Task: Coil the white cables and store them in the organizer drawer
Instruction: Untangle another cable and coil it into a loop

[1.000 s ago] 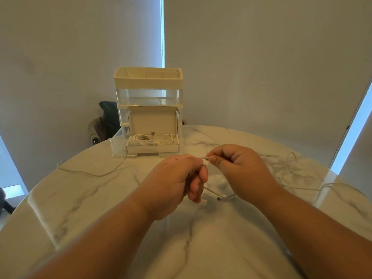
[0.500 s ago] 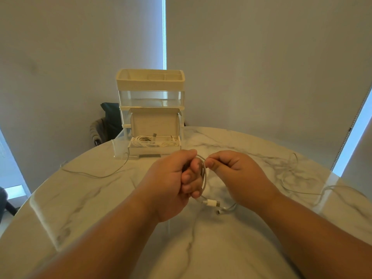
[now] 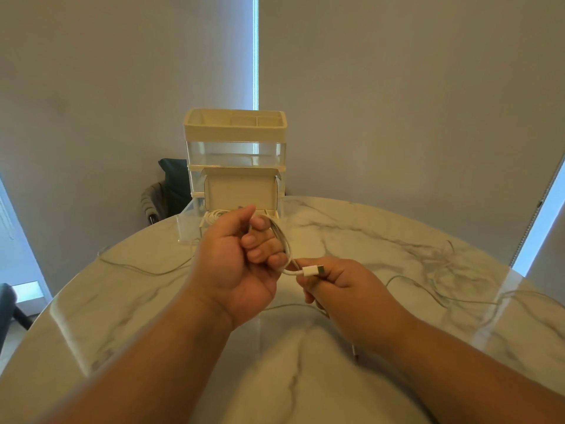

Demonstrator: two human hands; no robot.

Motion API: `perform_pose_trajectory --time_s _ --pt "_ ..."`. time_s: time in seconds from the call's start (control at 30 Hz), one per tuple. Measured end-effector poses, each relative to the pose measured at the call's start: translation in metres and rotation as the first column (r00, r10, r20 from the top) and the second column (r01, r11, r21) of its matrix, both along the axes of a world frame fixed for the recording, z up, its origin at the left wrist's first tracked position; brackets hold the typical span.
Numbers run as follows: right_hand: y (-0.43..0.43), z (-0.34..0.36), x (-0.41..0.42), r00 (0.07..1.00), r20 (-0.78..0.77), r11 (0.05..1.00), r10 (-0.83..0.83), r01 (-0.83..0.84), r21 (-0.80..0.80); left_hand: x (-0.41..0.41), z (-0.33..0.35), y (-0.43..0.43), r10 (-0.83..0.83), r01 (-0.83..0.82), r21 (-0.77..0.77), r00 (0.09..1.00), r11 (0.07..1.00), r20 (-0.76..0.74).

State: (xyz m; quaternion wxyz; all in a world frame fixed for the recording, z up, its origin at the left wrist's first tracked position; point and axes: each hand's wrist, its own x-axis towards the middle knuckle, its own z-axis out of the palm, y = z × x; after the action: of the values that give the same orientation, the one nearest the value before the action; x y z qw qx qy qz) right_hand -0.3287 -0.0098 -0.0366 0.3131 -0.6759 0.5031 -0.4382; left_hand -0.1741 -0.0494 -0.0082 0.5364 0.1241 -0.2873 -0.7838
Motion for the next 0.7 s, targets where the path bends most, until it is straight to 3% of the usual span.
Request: perform_pose_trajectory --time_s 0.17,0.27,0.4,0.7 --pt "0.002 -0.001 0.002 0.967 -0.254 0.998 -0.003 -0.013 -0.06 0.001 0.001 -0.002 0.056 -0.056 0.016 0.998 0.998 -0.021" --pt "0.003 -0.004 0.002 0.967 -0.246 0.997 0.069 -0.077 -0.02 0.004 0.002 -0.008 0.115 -0.112 0.053 0.992 0.992 -0.06" --pt "0.003 -0.003 -0.001 0.957 -0.287 0.999 0.035 -0.036 0.003 0.011 0.0 -0.017 0.173 -0.163 0.108 0.98 0.981 -0.093" --pt "0.004 -0.001 0.002 0.905 -0.42 0.997 0.062 -0.073 -0.01 0.004 -0.002 -0.017 0.165 -0.164 0.086 0.986 0.983 -0.006"
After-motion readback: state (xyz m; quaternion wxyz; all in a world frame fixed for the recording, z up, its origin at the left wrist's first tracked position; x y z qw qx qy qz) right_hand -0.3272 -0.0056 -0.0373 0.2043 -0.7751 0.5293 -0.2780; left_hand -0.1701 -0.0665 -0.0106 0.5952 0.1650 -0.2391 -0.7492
